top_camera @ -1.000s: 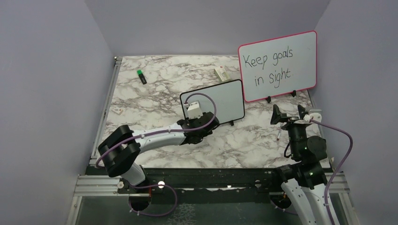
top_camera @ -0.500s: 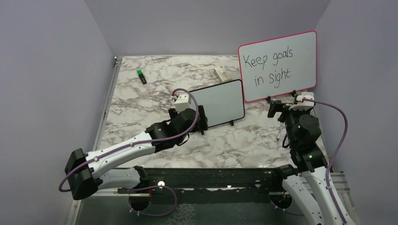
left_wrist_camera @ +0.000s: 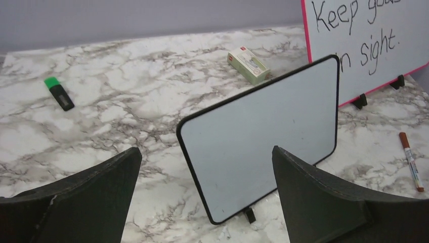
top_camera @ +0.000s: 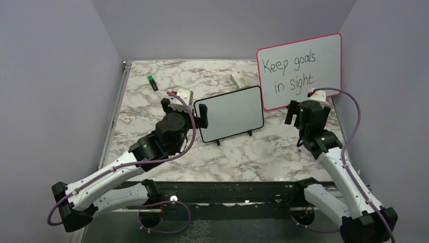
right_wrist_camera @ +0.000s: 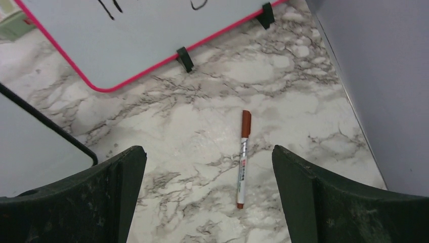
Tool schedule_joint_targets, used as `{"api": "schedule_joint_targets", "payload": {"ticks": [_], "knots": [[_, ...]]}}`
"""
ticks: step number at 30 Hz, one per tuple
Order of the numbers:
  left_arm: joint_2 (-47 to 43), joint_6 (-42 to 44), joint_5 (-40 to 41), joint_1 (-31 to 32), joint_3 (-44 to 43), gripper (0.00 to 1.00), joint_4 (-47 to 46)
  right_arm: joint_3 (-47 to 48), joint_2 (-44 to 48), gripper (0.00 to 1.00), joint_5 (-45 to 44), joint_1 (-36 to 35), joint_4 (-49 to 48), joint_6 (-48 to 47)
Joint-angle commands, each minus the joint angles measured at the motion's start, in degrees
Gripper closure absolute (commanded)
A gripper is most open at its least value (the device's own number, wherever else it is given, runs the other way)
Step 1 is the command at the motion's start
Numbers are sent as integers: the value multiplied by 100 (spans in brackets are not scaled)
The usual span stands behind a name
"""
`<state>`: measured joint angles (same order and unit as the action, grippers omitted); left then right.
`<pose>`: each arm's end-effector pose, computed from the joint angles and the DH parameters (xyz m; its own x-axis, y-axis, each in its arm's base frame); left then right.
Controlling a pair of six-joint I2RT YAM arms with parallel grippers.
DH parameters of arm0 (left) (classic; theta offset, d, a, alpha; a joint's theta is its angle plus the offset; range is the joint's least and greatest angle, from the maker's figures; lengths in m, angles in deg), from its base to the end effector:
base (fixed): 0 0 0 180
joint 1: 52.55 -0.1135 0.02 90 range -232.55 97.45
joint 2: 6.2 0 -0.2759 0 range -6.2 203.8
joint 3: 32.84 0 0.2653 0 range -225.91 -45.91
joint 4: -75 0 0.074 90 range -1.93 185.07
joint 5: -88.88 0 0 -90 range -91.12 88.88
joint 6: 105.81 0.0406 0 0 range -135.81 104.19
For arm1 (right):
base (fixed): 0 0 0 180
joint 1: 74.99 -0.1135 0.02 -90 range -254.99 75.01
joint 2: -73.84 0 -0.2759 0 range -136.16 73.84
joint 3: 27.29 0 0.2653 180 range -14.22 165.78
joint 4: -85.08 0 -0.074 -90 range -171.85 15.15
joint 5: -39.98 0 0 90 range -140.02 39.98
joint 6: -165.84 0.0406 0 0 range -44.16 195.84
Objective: Write a sentence on the whiteboard
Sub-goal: Pick up the whiteboard marker at the center of the board.
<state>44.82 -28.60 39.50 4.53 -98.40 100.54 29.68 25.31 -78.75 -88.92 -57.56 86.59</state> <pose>0.1342 -0.1587 0.3746 -0.1653 -0.0539 -0.9848 0.2597 0.9609 -0.0962 0.1946 0.0282 0.3062 -0.4243 0.0633 -0.9033 0.2814 0.9574 -0.0651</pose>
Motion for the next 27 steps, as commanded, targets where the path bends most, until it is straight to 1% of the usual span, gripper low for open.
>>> {"api": "schedule_joint_targets", "payload": {"ticks": [1, 3, 6, 8, 12, 15, 19, 24, 27], "knots": [[-143, 855, -100, -425, -115, 1, -638, 228, -198, 0, -959, -14, 613, 666], [-144, 766, -411, -735, -54, 1, -609, 268, -287, 0, -1037, 0, 735, 796], [-184, 590, -950, -1378, 15, 1, -510, 315, -489, 0, -976, 90, 891, 937], [-279, 693, -1082, -1537, 123, 1, -577, 330, -655, 0, -890, 173, 1009, 1104], [-497, 844, -1086, -1574, 370, 1, -725, 324, -942, 0, -712, 383, 1191, 1445], [-608, 797, -1020, -1592, 491, 1, -780, 251, -1044, 0, -482, 618, 1148, 1535], [-545, 676, -694, -1610, 415, 1, -623, 149, -1243, 0, 429, 1140, 899, 1369], [-487, 604, -526, -1608, 383, 1, -545, 45, -1673, 0, 567, 1425, 809, 1554], [-456, 526, -515, -1609, 395, 1, -482, -97, -1964, 0, 854, 1820, 668, 1630]]}}
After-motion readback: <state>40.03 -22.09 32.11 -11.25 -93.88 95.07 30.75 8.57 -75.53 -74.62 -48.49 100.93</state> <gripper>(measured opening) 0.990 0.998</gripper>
